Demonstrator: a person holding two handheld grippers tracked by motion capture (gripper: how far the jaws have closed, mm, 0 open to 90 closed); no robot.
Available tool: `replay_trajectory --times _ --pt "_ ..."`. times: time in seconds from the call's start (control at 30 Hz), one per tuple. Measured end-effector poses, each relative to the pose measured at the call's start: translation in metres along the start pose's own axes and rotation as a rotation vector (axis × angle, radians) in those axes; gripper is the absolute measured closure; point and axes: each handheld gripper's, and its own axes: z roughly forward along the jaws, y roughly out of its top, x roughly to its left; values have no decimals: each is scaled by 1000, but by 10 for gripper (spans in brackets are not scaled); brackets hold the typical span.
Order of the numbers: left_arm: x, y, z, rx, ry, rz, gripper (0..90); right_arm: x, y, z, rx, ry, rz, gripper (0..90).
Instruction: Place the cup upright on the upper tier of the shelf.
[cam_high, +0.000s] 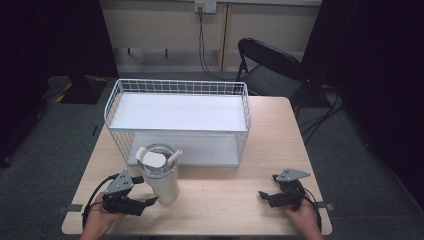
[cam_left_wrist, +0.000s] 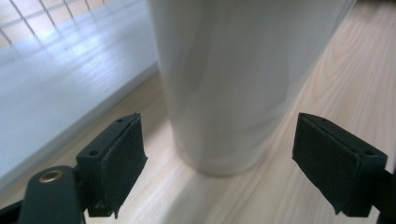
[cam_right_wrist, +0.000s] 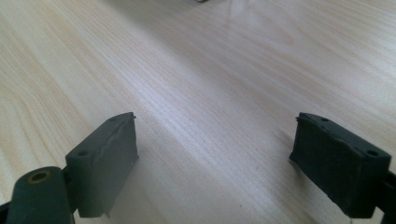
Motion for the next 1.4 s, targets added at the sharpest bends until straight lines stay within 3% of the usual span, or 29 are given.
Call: replay_trajectory --times 0.17,0.33,0.7,0.9,1.1,1.4 --pt "-4 8 3 -61 -30 -14 162 0 0 0 0 0 0 132" --pt "-4 11 2 -145 -27 -42 153 0 0 0 0 0 0 132" --pt "-4 16 11 -240 -19 -67 102 0 0 0 0 0 0 132" --pt "-6 18 21 -253 10 -45 78 0 0 0 0 0 0 132" --pt "-9 19 31 -279 31 -64 74 0 0 0 0 0 0 132" --pt "-10 17 31 -305 52 -38 94 0 0 0 0 0 0 132"
